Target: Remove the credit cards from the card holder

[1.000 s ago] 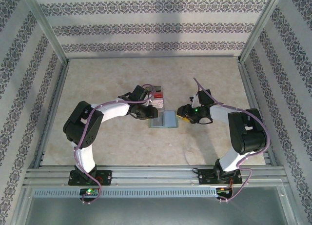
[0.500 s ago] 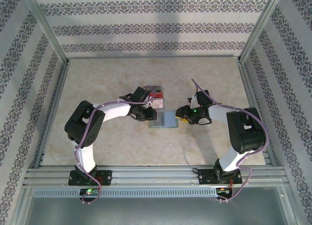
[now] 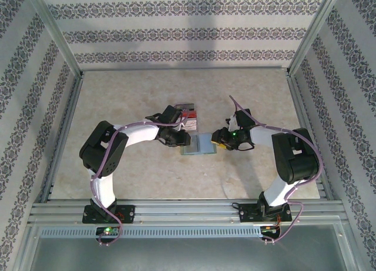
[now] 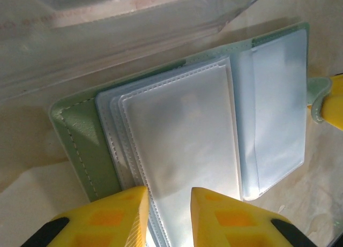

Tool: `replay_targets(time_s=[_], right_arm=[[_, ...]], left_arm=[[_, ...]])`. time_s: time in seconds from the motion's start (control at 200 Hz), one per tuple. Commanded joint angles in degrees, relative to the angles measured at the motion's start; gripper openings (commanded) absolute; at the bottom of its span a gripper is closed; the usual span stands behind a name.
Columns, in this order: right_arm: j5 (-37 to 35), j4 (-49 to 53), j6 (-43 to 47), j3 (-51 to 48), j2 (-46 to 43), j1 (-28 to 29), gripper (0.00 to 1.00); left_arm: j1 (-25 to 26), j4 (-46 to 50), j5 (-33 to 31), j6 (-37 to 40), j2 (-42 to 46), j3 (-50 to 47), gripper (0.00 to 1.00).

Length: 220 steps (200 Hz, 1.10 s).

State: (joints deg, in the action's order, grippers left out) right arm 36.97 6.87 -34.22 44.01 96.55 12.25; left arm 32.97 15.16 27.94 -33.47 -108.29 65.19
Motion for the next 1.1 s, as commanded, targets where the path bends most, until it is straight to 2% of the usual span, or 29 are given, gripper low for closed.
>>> replay_targets(time_s=[0.0, 0.55, 0.909, 1.094], right_arm=[[1.35, -0.91, 0.06, 1.25, 1.66, 1.1, 0.45], [1.44, -1.42, -0.24, 1.43, 2.13, 1.99, 0.44], [1.36, -1.34, -0.15, 1.43, 2.32, 2.09, 0.45], [1.31, -1.19, -0.15, 1.43, 2.32, 2.09, 0.45]], left_arm=[[1.04, 0.84, 0.46, 0.51, 0.28, 1.34, 0.28], [1.66, 2.19, 0.88, 1.52, -2.54, 5.55, 0.27], [1.67, 8.19, -7.52, 3.81, 0.05, 5.01, 0.28], [1.66, 8.15, -8.32, 3.43, -0.06, 4.78, 0.28]])
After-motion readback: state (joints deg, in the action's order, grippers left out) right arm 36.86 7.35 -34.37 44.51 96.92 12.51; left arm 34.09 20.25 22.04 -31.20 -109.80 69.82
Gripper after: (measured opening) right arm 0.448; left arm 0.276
